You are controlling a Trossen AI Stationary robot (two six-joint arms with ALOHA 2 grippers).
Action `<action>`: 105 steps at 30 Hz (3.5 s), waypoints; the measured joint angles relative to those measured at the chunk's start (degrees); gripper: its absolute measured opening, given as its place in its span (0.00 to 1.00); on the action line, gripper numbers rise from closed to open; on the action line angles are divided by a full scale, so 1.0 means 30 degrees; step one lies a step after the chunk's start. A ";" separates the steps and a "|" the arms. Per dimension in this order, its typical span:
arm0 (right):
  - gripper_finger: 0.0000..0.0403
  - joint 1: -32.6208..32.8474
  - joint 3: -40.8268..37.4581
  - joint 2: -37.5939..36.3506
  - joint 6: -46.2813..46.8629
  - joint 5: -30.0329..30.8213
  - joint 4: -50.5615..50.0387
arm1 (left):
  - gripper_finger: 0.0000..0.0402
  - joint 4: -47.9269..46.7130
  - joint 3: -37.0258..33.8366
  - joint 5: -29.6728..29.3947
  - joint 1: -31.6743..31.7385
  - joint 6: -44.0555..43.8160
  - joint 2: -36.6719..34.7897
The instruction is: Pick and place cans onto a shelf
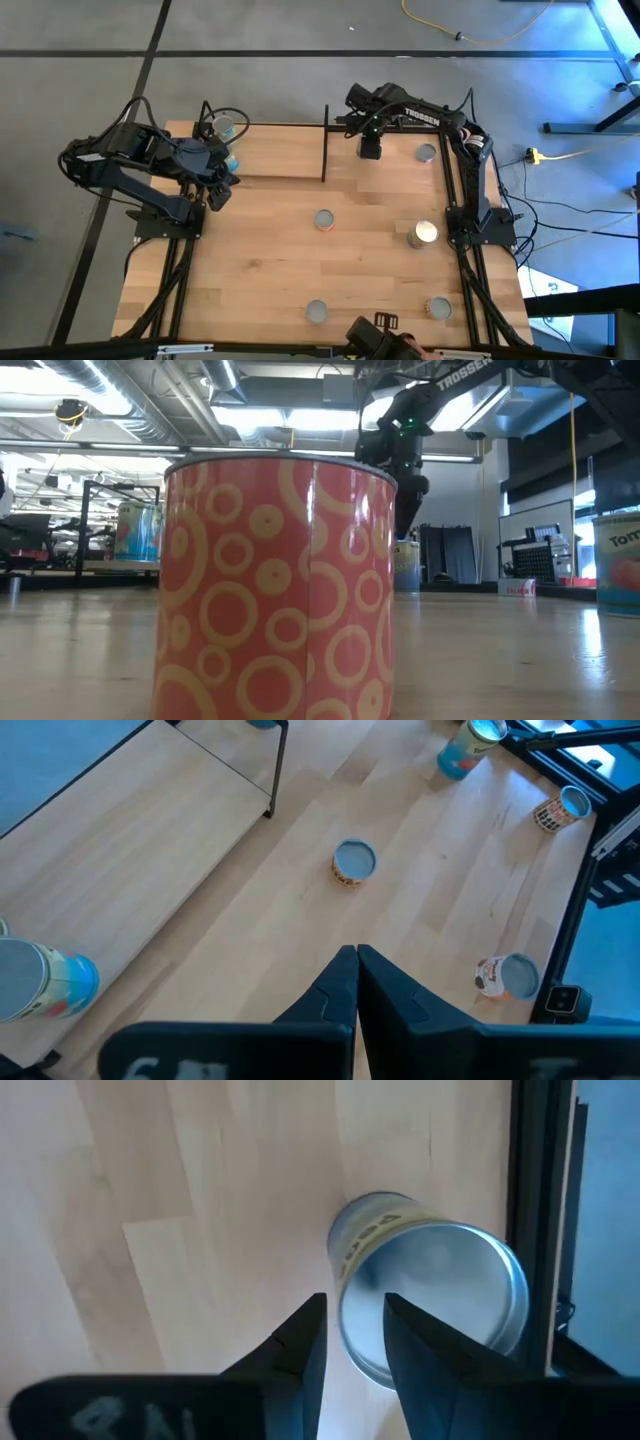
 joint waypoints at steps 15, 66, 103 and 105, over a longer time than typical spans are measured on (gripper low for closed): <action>0.26 0.0000 0.0000 0.0007 0.1194 -0.0081 -0.0004 | 0.00 0.0007 0.0000 -0.0177 0.0000 0.0000 0.0002; 0.05 0.0153 -0.1377 0.0022 0.3634 0.1439 0.2136 | 0.00 0.0015 0.0000 -0.0192 0.0007 0.0000 0.0002; 0.00 0.2230 0.6388 -0.0044 0.3687 0.5840 -0.4098 | 0.00 0.0009 0.0000 -0.0118 0.0006 0.0058 0.0002; 0.00 0.2315 0.7513 -0.0057 0.3742 0.6179 -0.4838 | 0.00 0.0007 0.0000 0.0117 0.0007 0.0063 0.0002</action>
